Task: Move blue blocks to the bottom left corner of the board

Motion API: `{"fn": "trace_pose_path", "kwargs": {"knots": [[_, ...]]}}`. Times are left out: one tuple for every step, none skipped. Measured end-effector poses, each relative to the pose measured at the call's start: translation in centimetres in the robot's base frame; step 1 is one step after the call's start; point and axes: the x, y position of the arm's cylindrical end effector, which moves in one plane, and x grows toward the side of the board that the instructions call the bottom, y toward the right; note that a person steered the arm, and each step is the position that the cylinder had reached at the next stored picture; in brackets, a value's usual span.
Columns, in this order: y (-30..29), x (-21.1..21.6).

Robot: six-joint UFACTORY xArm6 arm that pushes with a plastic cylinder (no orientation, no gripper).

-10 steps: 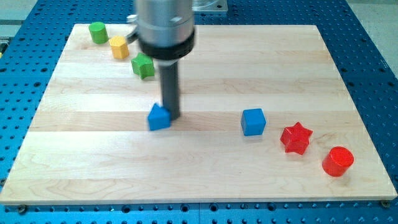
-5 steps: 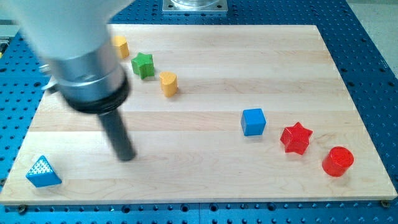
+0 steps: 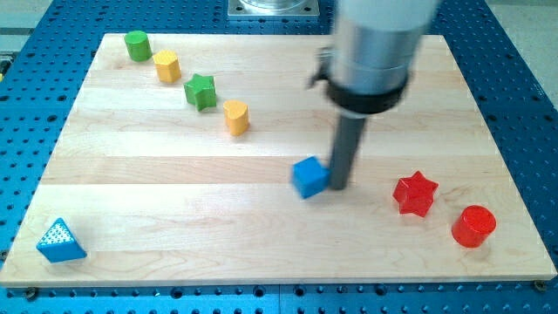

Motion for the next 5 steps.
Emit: {"fn": "trace_pose_path", "kwargs": {"knots": [[-7.4, 2.2], [-14.2, 3.1], [-17.3, 3.0], [-17.3, 0.5], [-20.0, -1.9]]}}
